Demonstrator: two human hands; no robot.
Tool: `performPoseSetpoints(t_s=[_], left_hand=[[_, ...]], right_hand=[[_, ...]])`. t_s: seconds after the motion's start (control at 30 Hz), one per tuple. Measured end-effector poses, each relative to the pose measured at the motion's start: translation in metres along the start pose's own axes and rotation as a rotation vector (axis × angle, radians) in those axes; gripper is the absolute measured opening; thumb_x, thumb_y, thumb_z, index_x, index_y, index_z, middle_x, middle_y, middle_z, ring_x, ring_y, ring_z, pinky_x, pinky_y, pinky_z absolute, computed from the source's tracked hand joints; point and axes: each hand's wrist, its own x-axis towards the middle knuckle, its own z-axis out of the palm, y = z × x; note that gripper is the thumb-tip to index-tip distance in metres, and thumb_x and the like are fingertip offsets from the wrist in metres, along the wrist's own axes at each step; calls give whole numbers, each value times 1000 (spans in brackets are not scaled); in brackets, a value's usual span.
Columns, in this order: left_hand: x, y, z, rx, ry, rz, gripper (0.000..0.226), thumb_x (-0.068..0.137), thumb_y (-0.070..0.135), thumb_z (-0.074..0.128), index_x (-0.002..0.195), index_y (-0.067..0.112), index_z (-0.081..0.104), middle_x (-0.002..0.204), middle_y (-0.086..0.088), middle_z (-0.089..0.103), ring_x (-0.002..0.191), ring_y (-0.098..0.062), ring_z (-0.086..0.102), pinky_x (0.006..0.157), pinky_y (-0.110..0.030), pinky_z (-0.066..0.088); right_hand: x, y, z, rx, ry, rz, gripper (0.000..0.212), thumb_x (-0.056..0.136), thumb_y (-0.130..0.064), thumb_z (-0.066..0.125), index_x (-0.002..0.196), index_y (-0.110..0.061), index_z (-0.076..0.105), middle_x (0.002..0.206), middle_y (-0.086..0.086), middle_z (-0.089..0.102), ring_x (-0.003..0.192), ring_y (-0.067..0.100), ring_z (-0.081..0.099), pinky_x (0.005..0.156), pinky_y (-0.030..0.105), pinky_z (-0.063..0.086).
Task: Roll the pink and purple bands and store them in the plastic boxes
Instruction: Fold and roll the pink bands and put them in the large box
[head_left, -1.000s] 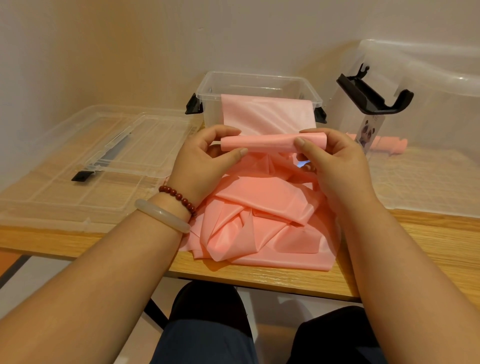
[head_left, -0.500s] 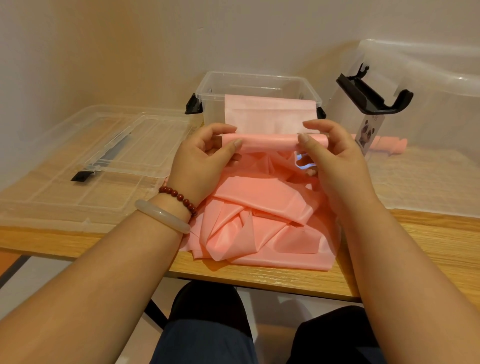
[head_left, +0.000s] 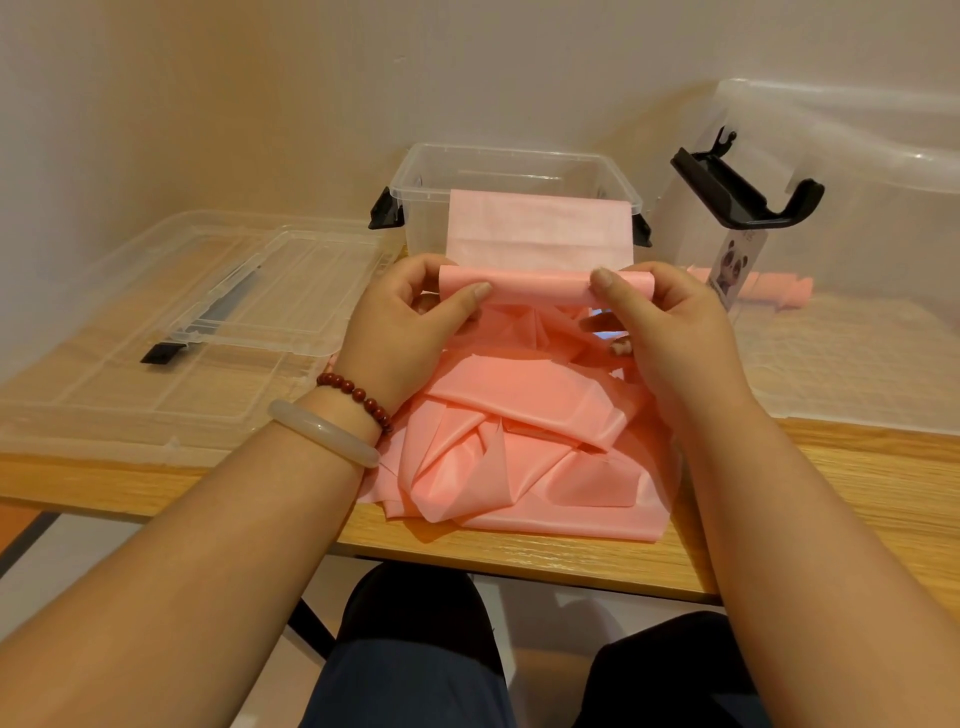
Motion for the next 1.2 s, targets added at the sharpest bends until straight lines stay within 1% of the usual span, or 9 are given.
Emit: performPoseSetpoints(t_s=[0.13, 0.2, 0.37, 0.47, 0.57, 0.67, 0.77, 1.0, 1.2], left_hand=[[1, -1, 1, 21, 29, -21, 6, 87, 18, 70, 90, 19, 64, 84, -3, 69, 76, -10, 69, 72, -25, 58], [0, -1, 1, 21, 29, -29, 5, 88, 19, 69, 90, 19, 64, 83, -2, 69, 75, -9, 68, 71, -23, 57], [0, 0, 1, -47, -33, -20, 19, 85, 10, 71, 97, 21, 60, 92, -2, 68, 80, -12, 68, 72, -25, 57], [0, 0, 1, -61, -53, 14, 33, 84, 3, 71, 105, 26, 58, 99, -8, 64, 84, -16, 67, 73, -24, 56], [0, 0, 1, -53, -34, 18, 26, 85, 4, 70, 99, 23, 59, 95, -9, 65, 77, -13, 67, 69, -22, 55], [1, -2, 2, -40, -17, 7, 17, 86, 9, 70, 92, 22, 60, 86, -4, 66, 71, -11, 66, 65, -22, 54], [3, -4, 1, -28, -3, -3, 13, 86, 13, 70, 89, 22, 61, 79, -1, 66, 68, -11, 66, 64, -23, 54], [3, -2, 0, -39, -35, -13, 18, 86, 10, 70, 97, 22, 60, 88, -5, 66, 72, -13, 67, 66, -23, 56], [0, -1, 1, -16, -44, 17, 22, 85, 5, 71, 97, 20, 60, 95, -8, 65, 80, -15, 66, 74, -27, 58]], right_hand=[[-1, 1, -1, 21, -64, -35, 31, 84, -13, 75, 108, -27, 62, 100, 2, 66, 67, 16, 69, 41, 20, 45], [-1, 2, 0, 14, -64, -41, 26, 84, -10, 74, 105, -22, 64, 92, 3, 64, 64, 12, 65, 44, 21, 48], [-1, 0, 0, -33, -17, -48, 4, 90, -18, 69, 92, -16, 67, 76, 4, 61, 53, 4, 57, 44, 18, 47], [0, 1, 1, -86, 1, -62, 8, 91, -25, 67, 90, -18, 68, 71, 0, 64, 53, 1, 56, 45, 15, 45], [0, 1, 1, -77, -6, -62, 10, 93, -27, 65, 95, -18, 67, 71, 0, 64, 54, 1, 57, 45, 14, 45], [0, 3, -1, -7, -69, -49, 24, 88, -25, 72, 110, -22, 63, 88, 4, 65, 65, 9, 66, 47, 22, 51], [1, 7, -3, -43, -99, -53, 34, 80, -19, 80, 106, -33, 64, 100, -2, 64, 83, 20, 70, 62, 41, 61], [2, 5, 0, -47, -11, -72, 6, 87, -18, 73, 87, -23, 68, 79, 0, 63, 66, 10, 63, 49, 30, 55], [1, 4, -1, -54, 2, -68, 2, 89, -23, 71, 88, -21, 70, 68, -11, 63, 60, 7, 61, 56, 39, 60]])
